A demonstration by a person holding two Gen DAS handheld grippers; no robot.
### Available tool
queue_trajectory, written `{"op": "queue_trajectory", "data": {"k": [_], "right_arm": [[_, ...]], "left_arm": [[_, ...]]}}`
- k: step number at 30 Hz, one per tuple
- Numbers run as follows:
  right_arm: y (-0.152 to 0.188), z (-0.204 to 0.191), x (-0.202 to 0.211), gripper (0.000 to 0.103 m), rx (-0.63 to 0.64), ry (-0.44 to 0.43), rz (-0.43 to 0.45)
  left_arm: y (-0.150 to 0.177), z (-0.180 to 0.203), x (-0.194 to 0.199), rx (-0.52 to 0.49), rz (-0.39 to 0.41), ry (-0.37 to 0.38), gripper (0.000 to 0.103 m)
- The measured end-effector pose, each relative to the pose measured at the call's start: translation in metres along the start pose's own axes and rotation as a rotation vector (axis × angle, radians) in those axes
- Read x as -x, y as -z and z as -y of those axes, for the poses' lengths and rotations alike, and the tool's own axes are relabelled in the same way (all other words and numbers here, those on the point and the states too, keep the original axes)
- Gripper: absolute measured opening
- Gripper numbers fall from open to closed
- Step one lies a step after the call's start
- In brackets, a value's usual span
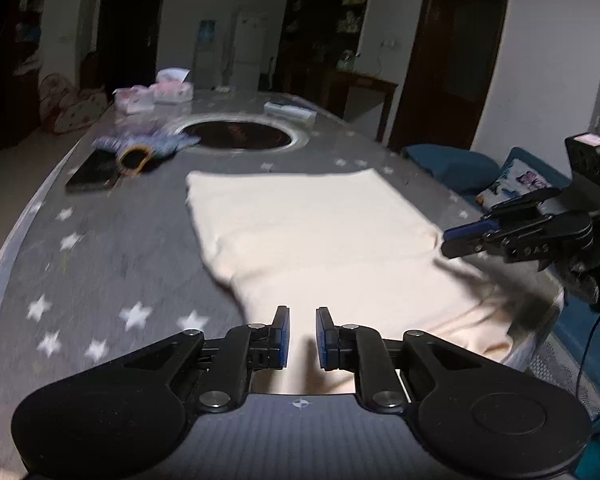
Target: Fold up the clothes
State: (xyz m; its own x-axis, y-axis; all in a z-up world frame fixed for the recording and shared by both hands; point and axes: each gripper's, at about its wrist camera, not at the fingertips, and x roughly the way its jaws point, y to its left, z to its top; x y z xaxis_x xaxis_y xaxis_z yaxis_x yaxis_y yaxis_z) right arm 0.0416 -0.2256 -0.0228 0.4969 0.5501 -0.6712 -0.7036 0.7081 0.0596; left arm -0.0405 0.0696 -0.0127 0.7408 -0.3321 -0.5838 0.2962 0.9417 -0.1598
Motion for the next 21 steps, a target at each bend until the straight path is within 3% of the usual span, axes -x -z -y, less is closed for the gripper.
{"op": "queue_trajectory", "data": {"k": [6, 10, 16, 21], "right_arm": [[0.004, -0.001, -0.014, 0.019, 0.035, -0.001, -0.047], [0.003, -0.007, -0.002, 0.019, 0.062, -0.005, -0.038], [0.009, -0.024, 0.0, 0.018, 0.148, -0.081, -0.107], [0.01, -0.03, -0.001, 0.019, 0.165, -0.078, -0.114]], "left_arm": [[-0.001, 0.01, -0.019, -0.058, -0.054, 0.02, 0.016], [0.005, 0.013, -0.009, -0.111, -0.065, 0.047, 0.02], [0.017, 0.024, 0.014, -0.253, -0.069, 0.065, 0.038], [0.034, 0.039, 0.025, -0.422, -0.078, 0.067, 0.04]]}}
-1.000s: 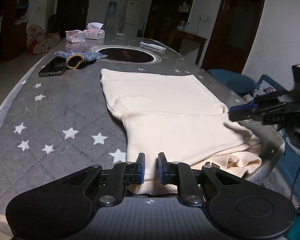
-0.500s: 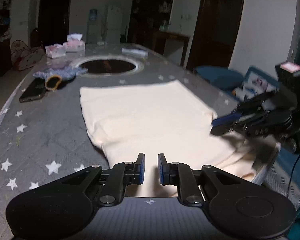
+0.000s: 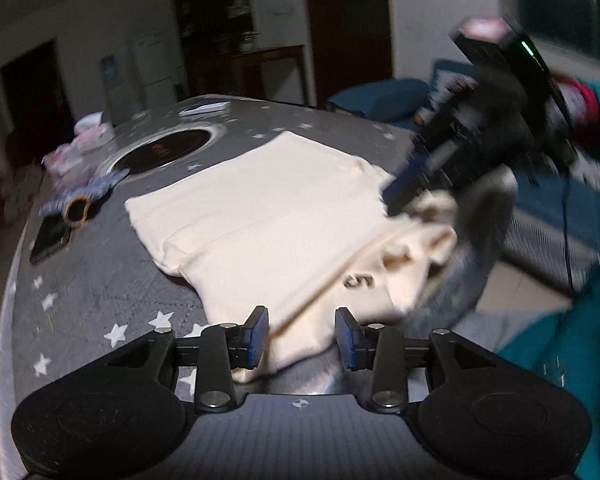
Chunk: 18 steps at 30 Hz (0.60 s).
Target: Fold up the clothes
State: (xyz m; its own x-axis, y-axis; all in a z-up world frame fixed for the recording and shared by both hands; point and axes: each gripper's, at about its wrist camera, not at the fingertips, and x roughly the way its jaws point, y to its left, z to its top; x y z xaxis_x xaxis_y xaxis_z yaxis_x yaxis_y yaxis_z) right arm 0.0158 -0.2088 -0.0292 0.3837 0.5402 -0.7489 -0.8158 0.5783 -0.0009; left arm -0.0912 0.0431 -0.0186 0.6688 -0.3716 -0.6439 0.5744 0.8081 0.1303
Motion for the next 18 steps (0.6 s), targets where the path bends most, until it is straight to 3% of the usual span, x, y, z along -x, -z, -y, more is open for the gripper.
{"op": "queue_trajectory", "data": {"k": [3, 7, 13, 14, 16, 18], "right_arm": [[-0.002, -0.007, 0.005, 0.019, 0.03, -0.02, 0.01], [0.001, -0.018, -0.004, 0.019, 0.083, -0.03, -0.048], [-0.002, -0.018, 0.004, 0.019, 0.103, -0.019, -0.036], [-0.003, -0.018, 0.006, 0.02, 0.109, -0.016, -0.037], [-0.002, -0.018, 0.008, 0.02, 0.116, -0.011, -0.039], [-0.002, -0.018, 0.012, 0.028, 0.122, -0.01, -0.034]], "left_arm": [[0.004, 0.008, 0.001, -0.065, 0.001, 0.002, 0.041], [0.006, 0.022, -0.008, -0.151, 0.012, -0.005, 0.041], [0.007, 0.038, -0.02, -0.248, 0.042, -0.001, 0.04], [0.007, 0.037, -0.022, -0.245, 0.045, -0.001, 0.038], [0.004, 0.034, -0.024, -0.222, 0.058, 0.005, 0.02], [0.0, 0.028, -0.024, -0.186, 0.075, 0.017, 0.01]]}}
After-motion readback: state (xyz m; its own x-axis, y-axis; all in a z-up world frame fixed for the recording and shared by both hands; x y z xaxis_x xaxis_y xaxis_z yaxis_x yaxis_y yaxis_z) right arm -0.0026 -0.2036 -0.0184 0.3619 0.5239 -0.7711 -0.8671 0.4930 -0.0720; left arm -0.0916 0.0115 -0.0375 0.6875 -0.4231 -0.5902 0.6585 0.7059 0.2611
